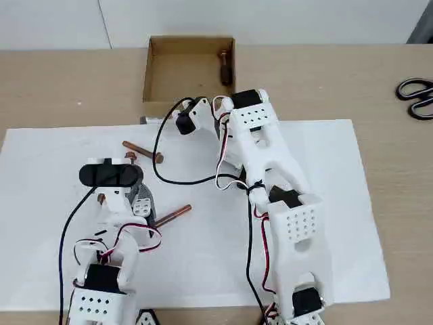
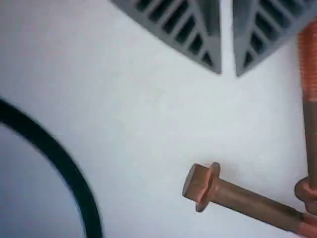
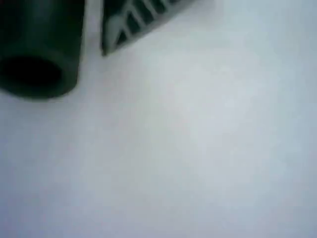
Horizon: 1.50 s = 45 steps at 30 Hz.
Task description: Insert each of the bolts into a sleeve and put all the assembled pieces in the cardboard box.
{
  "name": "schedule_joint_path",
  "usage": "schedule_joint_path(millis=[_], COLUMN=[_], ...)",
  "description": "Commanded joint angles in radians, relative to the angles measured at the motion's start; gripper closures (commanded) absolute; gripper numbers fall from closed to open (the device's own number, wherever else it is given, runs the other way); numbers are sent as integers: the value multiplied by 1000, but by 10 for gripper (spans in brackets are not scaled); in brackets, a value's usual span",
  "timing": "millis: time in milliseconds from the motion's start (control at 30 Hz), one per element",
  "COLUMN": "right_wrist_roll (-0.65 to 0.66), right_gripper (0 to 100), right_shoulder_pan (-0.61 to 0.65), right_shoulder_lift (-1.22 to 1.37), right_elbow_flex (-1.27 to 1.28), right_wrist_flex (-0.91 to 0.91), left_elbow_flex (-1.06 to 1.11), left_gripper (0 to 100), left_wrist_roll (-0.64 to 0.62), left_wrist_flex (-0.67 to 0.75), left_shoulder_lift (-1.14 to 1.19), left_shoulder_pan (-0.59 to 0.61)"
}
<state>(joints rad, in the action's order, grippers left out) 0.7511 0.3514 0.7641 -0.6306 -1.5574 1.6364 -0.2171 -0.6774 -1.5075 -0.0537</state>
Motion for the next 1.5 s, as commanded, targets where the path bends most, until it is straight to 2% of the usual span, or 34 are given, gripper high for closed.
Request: schedule_joint_path(millis=[0,167,367,733,833,1000,1200,1333,1467], right_wrist_roll=[8,2,-12,-175,-209,-270,-296,-290,-253], right_gripper=[836,994,991,995,995,995,995,994,994], right_shoulder_pan=[-2,-10,-7,-8,-10,-30,-143,-245,-328], right_shoulder_lift=[16,27,-27,-387,-506,-688,-796,-842,-883], right_elbow_flex=[0,0,-20,-101,-18,195,422,534,631], right_wrist_flex=[10,5,-47,-136,-136,-131,-124,-113,-101], left_elbow_flex=[-4,-4,-4,-19,-107,-329,-435,-579,-914], left_gripper=[994,994,994,982,919,906,905,905,905], left_wrist_roll=[2,2,2,34,66,71,143,141,97], left_wrist_flex=[8,8,8,3,-100,-253,-308,-319,-417], left_shoulder_lift=[-9,-9,-9,-8,-3,0,29,224,540], left_shoulder_pan=[6,6,6,5,-3,3,3,3,5])
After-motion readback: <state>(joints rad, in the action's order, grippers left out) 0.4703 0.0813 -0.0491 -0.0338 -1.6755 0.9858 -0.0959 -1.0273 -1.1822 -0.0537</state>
